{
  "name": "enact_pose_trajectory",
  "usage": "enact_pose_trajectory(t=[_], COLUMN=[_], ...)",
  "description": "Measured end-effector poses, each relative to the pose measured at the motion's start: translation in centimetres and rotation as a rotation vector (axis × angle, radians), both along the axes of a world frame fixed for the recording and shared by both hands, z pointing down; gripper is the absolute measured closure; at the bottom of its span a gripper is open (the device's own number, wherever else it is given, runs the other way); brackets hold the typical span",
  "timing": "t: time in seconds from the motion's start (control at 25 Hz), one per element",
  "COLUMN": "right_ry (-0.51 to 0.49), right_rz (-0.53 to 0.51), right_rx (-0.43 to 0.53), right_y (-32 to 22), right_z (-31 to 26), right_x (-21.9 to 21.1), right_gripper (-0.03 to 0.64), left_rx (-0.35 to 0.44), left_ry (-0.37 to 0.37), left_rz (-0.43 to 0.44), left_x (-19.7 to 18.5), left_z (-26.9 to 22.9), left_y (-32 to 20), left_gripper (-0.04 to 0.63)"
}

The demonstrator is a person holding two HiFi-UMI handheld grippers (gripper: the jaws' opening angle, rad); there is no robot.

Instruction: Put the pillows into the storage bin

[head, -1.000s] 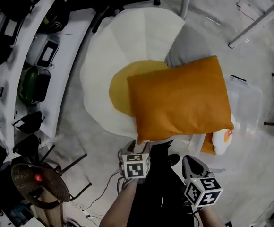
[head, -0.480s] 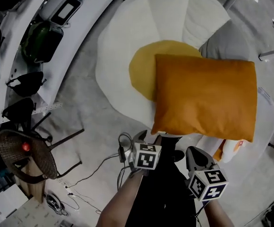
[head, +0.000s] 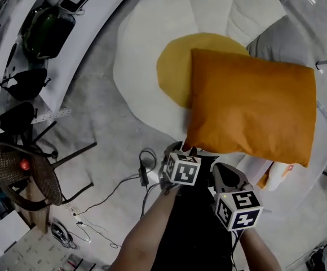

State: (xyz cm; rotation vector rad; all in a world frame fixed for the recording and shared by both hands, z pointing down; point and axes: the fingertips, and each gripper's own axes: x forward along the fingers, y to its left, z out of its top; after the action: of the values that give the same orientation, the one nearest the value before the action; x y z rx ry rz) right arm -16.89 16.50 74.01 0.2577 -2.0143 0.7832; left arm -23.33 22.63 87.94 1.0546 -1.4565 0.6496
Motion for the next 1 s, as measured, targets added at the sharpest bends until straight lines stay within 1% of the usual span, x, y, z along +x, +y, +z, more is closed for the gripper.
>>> enact_pose_trajectory(t=[0.04, 0.16, 0.24, 0.28, 0.48, 0.6, 0.8, 1.0], right_ry=[-0.001, 0.002, 0.009, 0.012, 0.017, 0.015, 0.011, 0.001], right_rz=[-0.002, 0.019, 0.033, 0.037, 0.071, 0.139, 0.256, 0.392], right_rx=[0.001, -0.012, -0.022, -0.026, -0.033, -0.028, -0.009, 0.028], right_y=[0.1, 0.2, 0.4, 0.5, 0.6, -0.5, -2.8, -6.0], right_z=[0.1, 0.1, -0.2, -0.5, -3.3, -5.6, -10.6, -15.5], right_x=[-0.1, 0.1, 0.4, 0.5, 1.5, 2.6, 4.6, 7.3], right_gripper=[0.607, 0.607, 0.607, 0.607, 0.607, 0.607, 0.607, 0.607], left_rx=[-0.001, -0.013, -0.017, -0.013, 0.037, 0.074, 0.154, 0.204], left_ry=[-0.009, -0.034, -0.047, -0.044, 0.011, 0.016, -0.006, -0.071], left_rz=[0.019, 0.095, 0.14, 0.145, 0.086, 0.101, 0.188, 0.33], left_x=[-0.1, 0.3, 0.5, 0.6, 0.2, 0.2, 0.8, 2.1], left_z=[0.0, -0.2, -0.6, -1.0, -5.0, -8.7, -16.5, -24.7], left_y=[-0.2, -0.7, -0.9, -0.9, -1.4, -2.3, -4.5, -9.1], left_gripper=[0.417, 0.508, 0.539, 0.546, 0.555, 0.557, 0.559, 0.56])
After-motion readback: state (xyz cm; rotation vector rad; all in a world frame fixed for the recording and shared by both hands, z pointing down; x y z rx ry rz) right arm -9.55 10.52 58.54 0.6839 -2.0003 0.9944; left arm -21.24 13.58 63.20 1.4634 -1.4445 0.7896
